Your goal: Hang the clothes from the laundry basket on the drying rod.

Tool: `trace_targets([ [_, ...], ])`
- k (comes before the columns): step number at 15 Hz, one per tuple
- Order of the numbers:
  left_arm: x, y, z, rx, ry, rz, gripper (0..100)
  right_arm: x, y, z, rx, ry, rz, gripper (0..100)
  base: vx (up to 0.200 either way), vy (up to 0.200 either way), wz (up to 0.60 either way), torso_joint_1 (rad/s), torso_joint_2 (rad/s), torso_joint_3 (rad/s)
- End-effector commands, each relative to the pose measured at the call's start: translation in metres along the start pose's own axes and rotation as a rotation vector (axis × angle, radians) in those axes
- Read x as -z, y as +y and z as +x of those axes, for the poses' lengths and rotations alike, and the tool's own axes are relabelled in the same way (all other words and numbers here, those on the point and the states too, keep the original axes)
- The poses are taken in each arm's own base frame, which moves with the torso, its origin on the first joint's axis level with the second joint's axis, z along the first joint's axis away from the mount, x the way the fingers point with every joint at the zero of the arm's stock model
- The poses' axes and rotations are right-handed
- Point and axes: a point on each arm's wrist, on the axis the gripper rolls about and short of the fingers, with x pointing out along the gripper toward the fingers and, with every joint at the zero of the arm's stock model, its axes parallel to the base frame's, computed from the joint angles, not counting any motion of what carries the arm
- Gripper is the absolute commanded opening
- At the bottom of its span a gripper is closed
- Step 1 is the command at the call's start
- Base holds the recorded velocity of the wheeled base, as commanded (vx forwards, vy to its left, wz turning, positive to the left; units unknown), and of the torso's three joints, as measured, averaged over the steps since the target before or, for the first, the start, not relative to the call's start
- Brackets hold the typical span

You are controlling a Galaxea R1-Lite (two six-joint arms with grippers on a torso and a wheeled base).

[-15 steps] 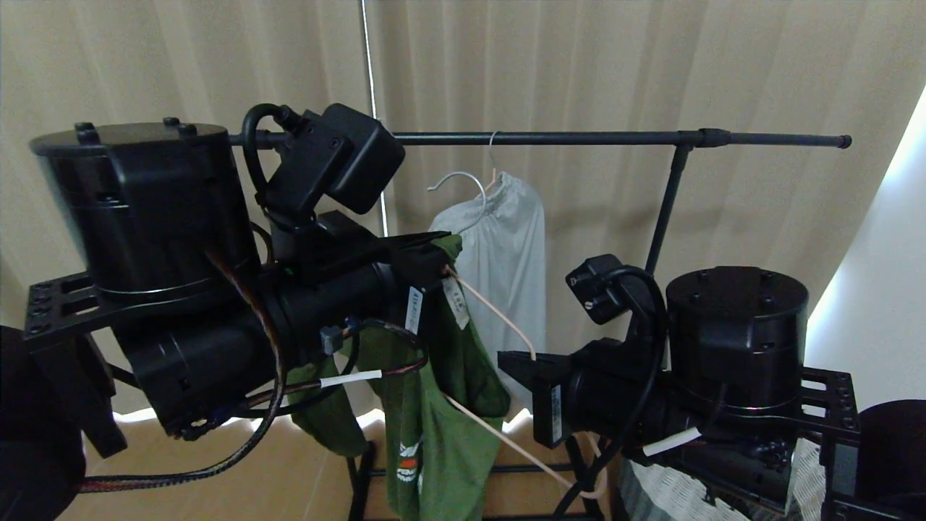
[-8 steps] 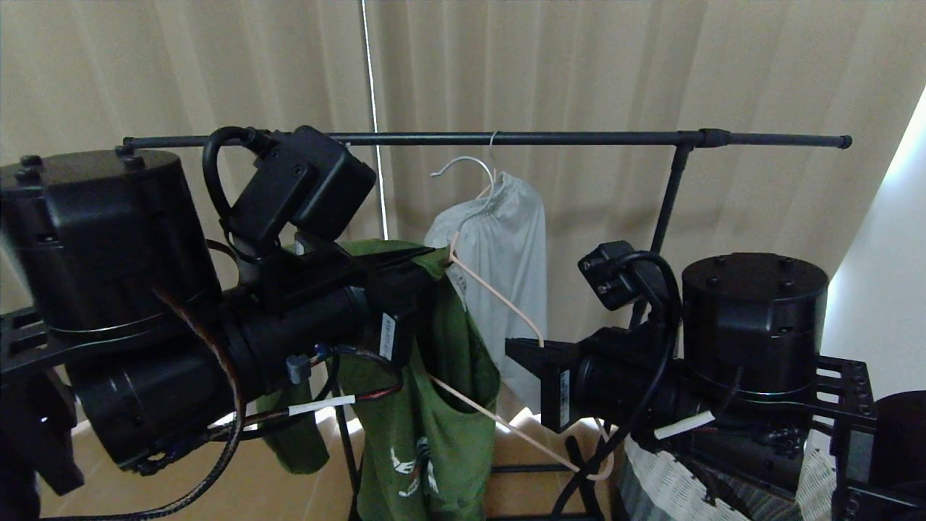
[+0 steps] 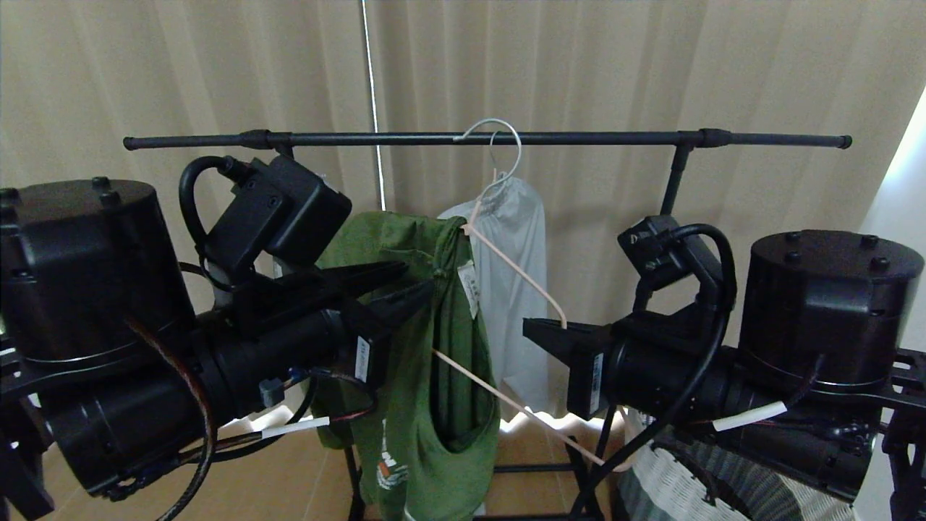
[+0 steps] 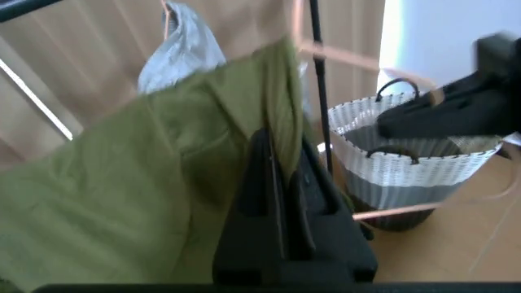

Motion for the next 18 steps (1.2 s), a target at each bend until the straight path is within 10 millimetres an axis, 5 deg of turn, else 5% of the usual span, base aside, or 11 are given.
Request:
trace_targets([
  [1,0.002,-0.001,-0.003,0.002,0.006,0.011,100,-0.006,0.0,-0.008,-0.007,-0.026,0.002,0,0.0,0.0,0.0,0.0,0.0,0.0],
  [9,-0.005,0.022,-0.023,-0.114,-0.112,0.241,100,-0.024,-0.058,-0.032,0.056,-0.059,-0.196,0,0.0,0.0,0.0,0.0,0.0,0.0],
  [12,-0.002,0.033,-0.022,-0.06,-0.142,0.39,100,-0.02,-0.06,-0.028,0.012,-0.031,-0.281,0,0.0,0.0,0.0,0.0,0.0,0.0],
  [18,0.02,0.031,0.015,-0.001,-0.057,0.489,100,-0.008,-0.059,-0.027,-0.101,0.01,-0.362,0,0.0,0.0,0.0,0.0,0.0,0.0],
])
